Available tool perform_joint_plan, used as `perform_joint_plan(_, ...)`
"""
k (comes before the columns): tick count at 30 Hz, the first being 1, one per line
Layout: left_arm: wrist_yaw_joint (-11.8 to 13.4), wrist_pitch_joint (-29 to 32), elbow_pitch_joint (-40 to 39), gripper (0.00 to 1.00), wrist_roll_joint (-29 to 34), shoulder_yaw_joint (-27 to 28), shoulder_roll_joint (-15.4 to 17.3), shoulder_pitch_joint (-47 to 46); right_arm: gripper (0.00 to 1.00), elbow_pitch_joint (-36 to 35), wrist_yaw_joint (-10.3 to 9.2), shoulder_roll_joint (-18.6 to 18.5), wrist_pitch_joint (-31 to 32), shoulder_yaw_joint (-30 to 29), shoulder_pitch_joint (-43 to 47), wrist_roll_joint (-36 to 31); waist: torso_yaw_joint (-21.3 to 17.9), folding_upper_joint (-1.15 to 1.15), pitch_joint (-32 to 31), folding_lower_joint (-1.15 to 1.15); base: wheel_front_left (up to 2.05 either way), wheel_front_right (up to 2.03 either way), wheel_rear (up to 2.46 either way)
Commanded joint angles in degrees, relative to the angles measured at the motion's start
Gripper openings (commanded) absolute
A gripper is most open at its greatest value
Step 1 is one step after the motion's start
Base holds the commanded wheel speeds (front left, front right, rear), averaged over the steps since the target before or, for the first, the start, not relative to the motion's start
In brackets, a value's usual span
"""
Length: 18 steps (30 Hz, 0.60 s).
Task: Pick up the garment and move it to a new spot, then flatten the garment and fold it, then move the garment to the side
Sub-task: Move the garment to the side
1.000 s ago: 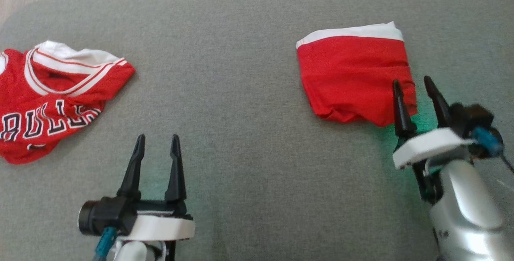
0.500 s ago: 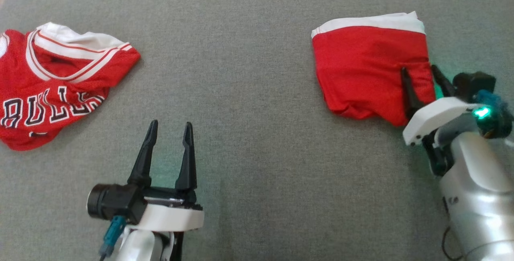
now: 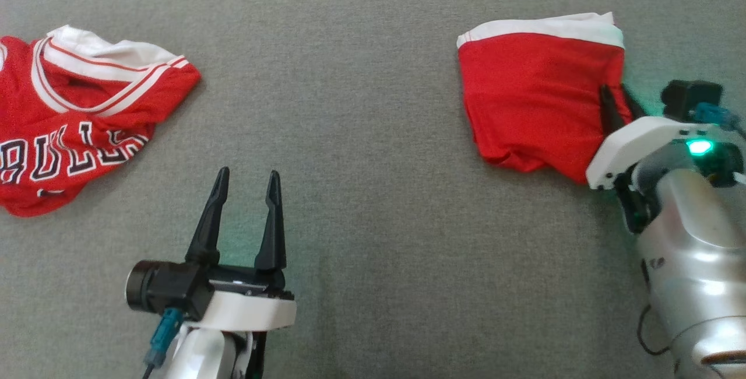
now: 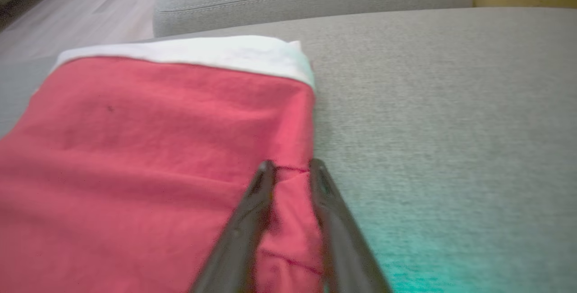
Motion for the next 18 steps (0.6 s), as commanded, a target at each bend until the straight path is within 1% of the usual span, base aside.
perform_joint_plan(1, 0.1, -0.3, -1.9, 1.0, 0.1, 1.7, -0.1, -1.6, 0.0, -0.4, -0.04, 1.0, 0.3, 1.7, 0.1, 0.5, -0.3, 0.0, 0.0, 0.0, 0.0, 0.0, 0.0)
perform_joint_plan(4, 0.1, -0.3, -2.0, 1.0, 0.1, 2.1, -0.1, -1.6, 0.0, -1.0, -0.04, -0.3, 0.0, 4.0, 0.3, 1.9, -1.3, 0.0, 0.2, 0.0, 0.0, 0.0, 0.0)
perform_joint_plan(7, -0.1, -0.3, -2.4, 1.0, 0.1, 2.4, -0.1, -1.8, 0.0, -2.6, -0.04, -3.6, 1.1, 7.0, 0.5, 3.0, -2.8, 0.0, 1.1, 0.0, 0.0, 0.0, 0.0)
perform_joint_plan(10, -0.3, -0.3, -3.0, 1.0, 0.3, 2.6, -0.1, -2.5, 0.0, -4.8, -0.04, -9.7, 2.8, 8.8, 0.4, 3.1, -4.3, 0.0, 3.1, 0.0, 0.0, 0.0, 0.0)
perform_joint_plan(13, -0.8, -0.3, -3.4, 1.0, 0.5, 2.6, -0.1, -3.7, 0.0, -7.5, -0.04, -16.6, 4.6, 9.0, 0.4, 2.7, -5.2, 0.0, 5.5, 0.0, 0.0, 0.0, 0.0)
perform_joint_plan(18, -1.6, -0.3, -3.8, 1.0, 0.5, 2.0, -0.1, -6.2, 0.0, -12.5, -0.04, -28.0, 6.6, 5.8, 0.6, 1.8, -5.6, 0.0, 10.0, 0.0, 0.0, 0.0, 0.0)
